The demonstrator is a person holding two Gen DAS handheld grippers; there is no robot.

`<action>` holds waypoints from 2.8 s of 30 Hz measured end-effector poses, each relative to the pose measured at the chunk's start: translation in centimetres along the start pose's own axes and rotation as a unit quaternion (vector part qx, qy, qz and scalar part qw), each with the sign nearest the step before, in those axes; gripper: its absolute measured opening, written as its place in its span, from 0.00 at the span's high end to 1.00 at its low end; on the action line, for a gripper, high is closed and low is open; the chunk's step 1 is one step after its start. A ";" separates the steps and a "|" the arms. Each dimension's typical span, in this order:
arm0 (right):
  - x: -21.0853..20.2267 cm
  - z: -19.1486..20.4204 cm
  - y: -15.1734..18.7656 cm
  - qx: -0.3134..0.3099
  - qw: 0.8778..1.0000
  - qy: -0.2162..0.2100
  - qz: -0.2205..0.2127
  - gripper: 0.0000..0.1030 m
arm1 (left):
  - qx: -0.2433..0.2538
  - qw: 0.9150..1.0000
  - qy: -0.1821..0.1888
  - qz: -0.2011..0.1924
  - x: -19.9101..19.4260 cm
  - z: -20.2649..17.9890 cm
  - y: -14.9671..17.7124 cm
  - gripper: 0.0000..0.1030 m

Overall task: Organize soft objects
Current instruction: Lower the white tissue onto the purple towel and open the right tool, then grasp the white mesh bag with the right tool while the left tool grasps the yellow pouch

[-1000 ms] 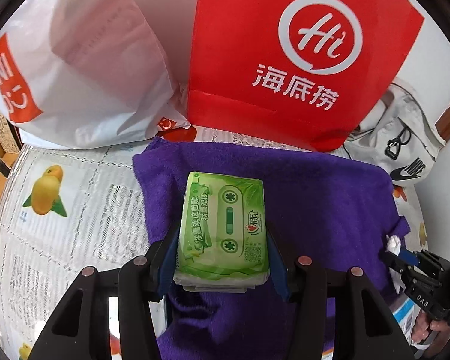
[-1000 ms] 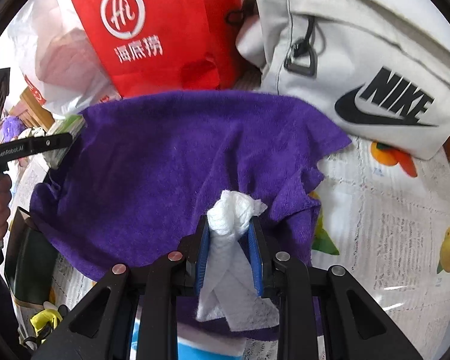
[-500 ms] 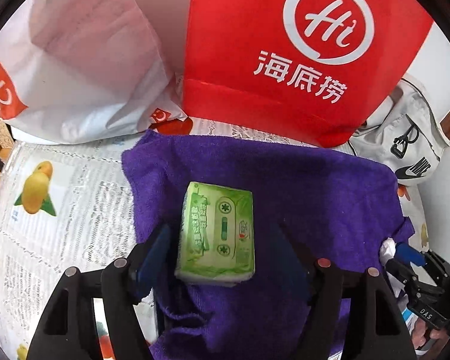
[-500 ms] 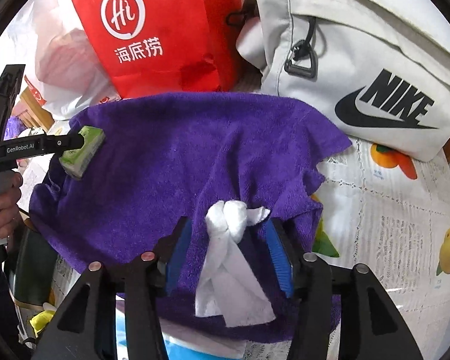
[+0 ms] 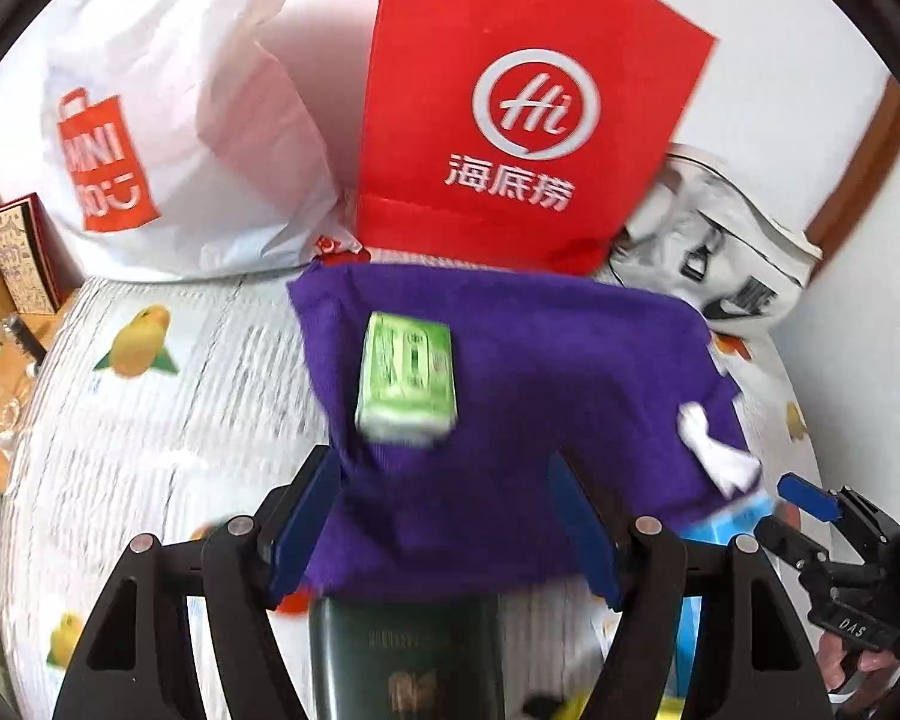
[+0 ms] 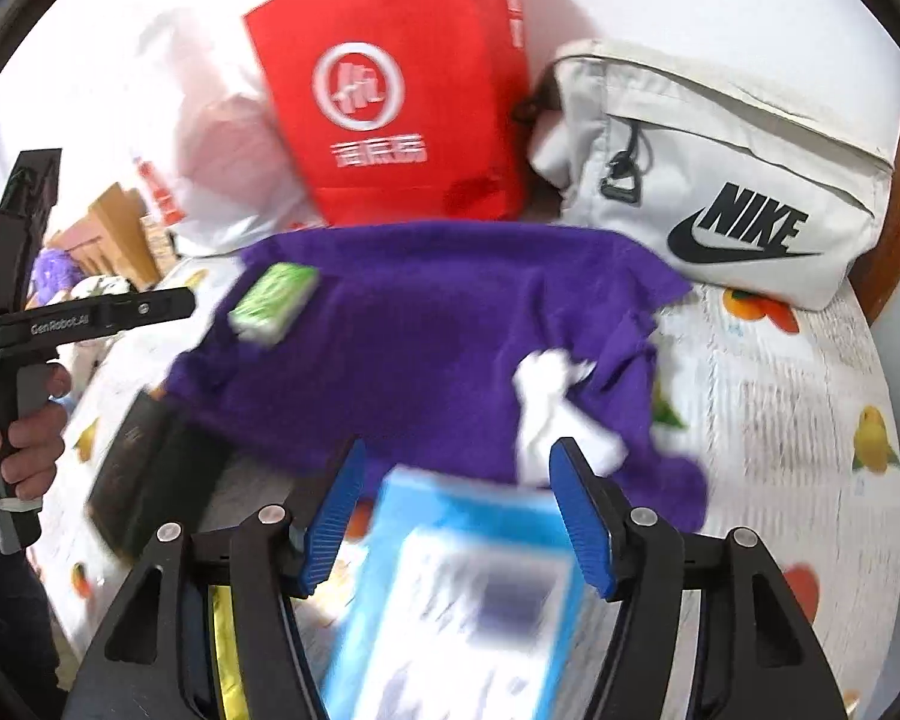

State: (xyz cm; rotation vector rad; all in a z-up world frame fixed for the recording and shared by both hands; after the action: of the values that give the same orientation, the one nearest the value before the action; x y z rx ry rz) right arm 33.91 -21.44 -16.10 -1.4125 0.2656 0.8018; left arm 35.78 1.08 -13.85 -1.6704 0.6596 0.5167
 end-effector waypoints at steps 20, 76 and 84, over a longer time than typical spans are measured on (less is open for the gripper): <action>-11.7 5.2 14.4 0.009 1.000 -0.012 0.013 0.23 | 0.003 1.000 0.025 -0.007 -10.6 -1.6 9.7 0.32; -11.9 5.5 21.3 -0.029 0.999 0.018 -0.026 0.86 | 0.103 0.984 0.144 0.006 -6.2 -13.4 16.4 0.54; -11.6 3.9 20.6 0.009 0.999 0.029 -0.030 0.92 | 0.115 0.981 0.157 -0.023 -8.2 -13.5 15.8 0.75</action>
State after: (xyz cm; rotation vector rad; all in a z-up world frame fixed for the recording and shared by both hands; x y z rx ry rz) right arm 11.39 -22.69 -24.23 -1.4209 0.2734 0.7096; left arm 18.83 -13.11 -17.30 -1.5551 0.8727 0.1348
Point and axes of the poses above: each gripper's, at about its wrist camera, not at the fingertips, and x roughly the way its jaws point, z to its left, y to its underside, the point moved 8 cm from there along x, roughly the way its jaws point, and after that the axes turned 13 degrees about -z, right-handed, at the moved point
